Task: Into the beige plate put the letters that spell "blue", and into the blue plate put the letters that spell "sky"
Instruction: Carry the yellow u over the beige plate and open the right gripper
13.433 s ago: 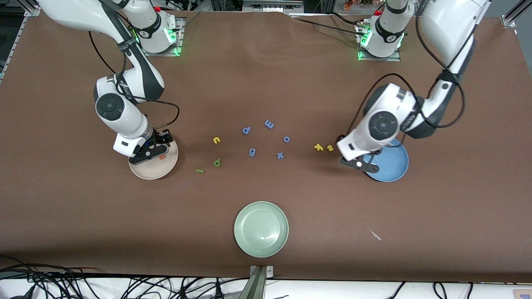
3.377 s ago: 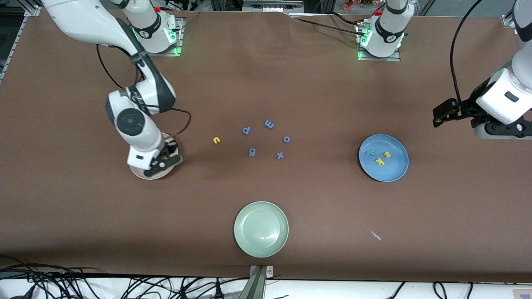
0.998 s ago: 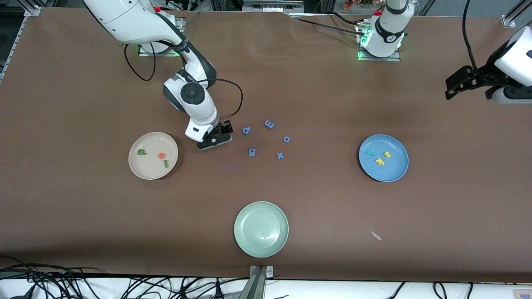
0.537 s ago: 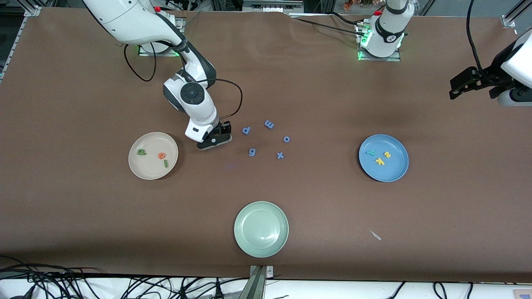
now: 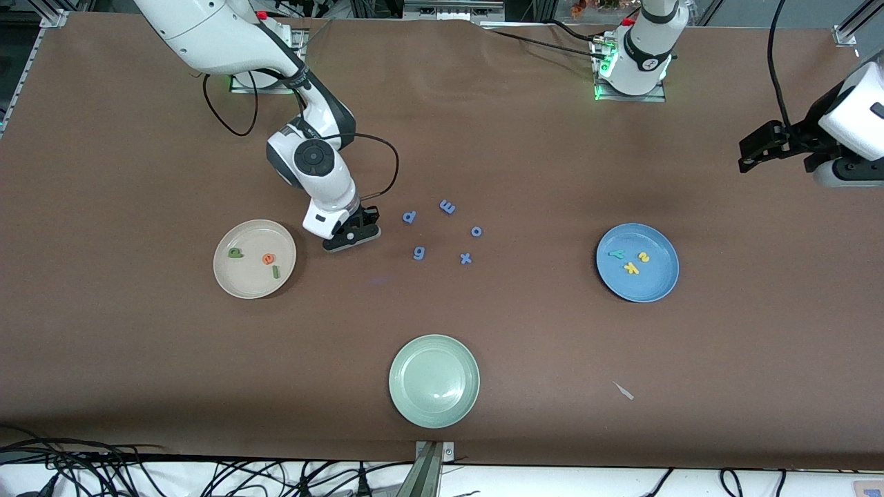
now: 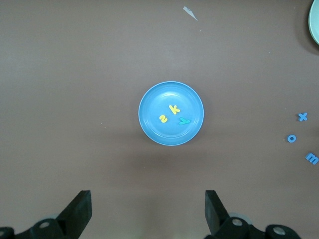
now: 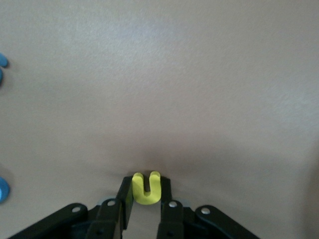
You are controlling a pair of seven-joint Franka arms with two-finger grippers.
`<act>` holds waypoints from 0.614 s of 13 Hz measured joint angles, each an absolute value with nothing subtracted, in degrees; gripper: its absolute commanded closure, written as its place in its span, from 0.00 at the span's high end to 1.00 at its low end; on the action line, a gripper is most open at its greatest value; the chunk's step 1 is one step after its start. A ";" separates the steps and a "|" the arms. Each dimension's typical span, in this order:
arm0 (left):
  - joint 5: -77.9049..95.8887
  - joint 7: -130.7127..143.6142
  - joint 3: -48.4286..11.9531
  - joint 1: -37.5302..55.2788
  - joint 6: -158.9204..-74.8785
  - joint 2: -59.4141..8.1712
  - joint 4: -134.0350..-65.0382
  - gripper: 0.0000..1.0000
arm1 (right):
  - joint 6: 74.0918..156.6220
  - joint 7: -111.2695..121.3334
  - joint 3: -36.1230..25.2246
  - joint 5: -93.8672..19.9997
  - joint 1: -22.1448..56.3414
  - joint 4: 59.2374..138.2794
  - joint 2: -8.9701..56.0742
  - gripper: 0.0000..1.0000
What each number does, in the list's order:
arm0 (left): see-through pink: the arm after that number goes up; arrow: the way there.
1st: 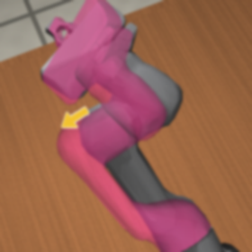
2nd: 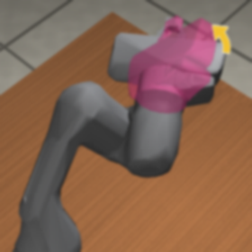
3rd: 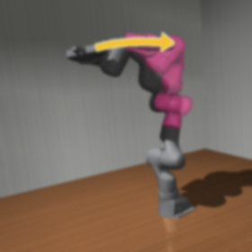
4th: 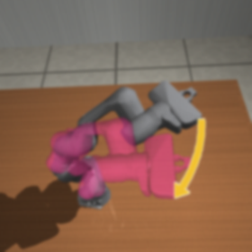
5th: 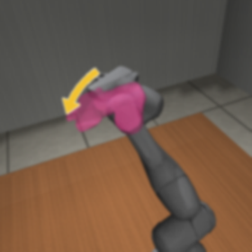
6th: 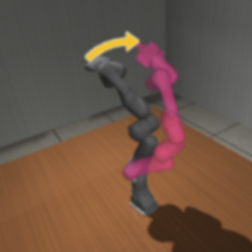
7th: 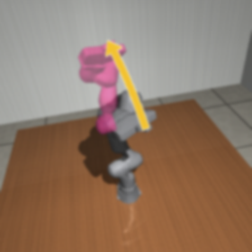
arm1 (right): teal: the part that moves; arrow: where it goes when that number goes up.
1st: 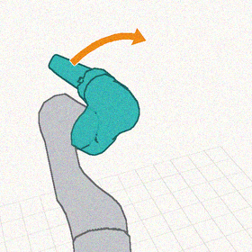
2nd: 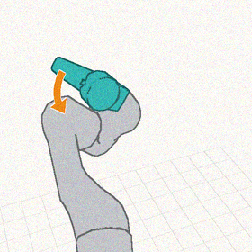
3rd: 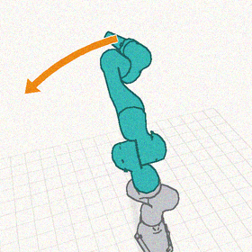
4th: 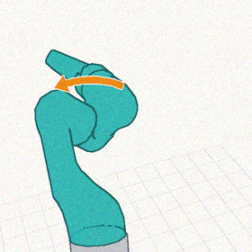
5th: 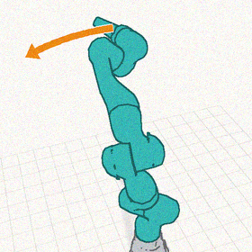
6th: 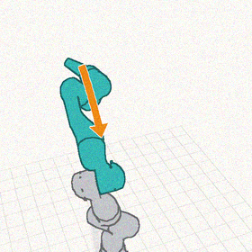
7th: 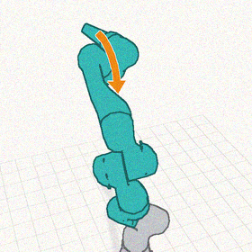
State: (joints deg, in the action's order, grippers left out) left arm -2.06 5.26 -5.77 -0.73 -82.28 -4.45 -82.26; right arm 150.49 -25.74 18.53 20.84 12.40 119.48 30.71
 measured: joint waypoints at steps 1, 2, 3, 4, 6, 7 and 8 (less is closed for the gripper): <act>-2.06 5.26 -5.91 -0.71 -82.37 -4.61 -82.26 1.00 | 149.82 -24.41 18.49 20.84 11.75 119.34 30.30 0.01; -2.06 5.26 -5.99 -0.71 -82.58 -4.66 -82.23 1.00 | 148.57 -22.62 18.44 20.82 10.82 119.13 29.58 0.01; -2.06 5.26 -6.00 -0.70 -82.69 -4.65 -82.15 1.00 | 146.79 -20.13 18.40 20.60 9.61 118.95 28.45 0.02; -2.06 5.25 -6.01 -0.71 -82.73 -4.65 -82.03 1.00 | 144.78 -16.85 18.38 20.09 8.12 118.85 26.96 0.02; -2.06 5.22 -6.12 -0.70 -82.81 -4.65 -81.85 1.00 | 139.10 -8.70 18.20 18.80 5.00 118.69 23.25 0.04; -2.06 5.22 -6.22 -0.70 -82.83 -4.65 -81.74 1.00 | 135.67 -4.61 17.71 18.51 3.42 118.67 21.08 0.05; -2.06 5.22 -6.27 -0.68 -82.84 -4.65 -81.65 1.00 | 132.45 -0.37 16.64 18.34 1.97 118.70 18.90 0.15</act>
State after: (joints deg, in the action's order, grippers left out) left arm -2.06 5.22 -6.27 -0.68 -82.84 -4.65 -81.65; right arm 132.45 -0.37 16.64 18.34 1.97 118.70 18.90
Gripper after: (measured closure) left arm 0.000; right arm 0.740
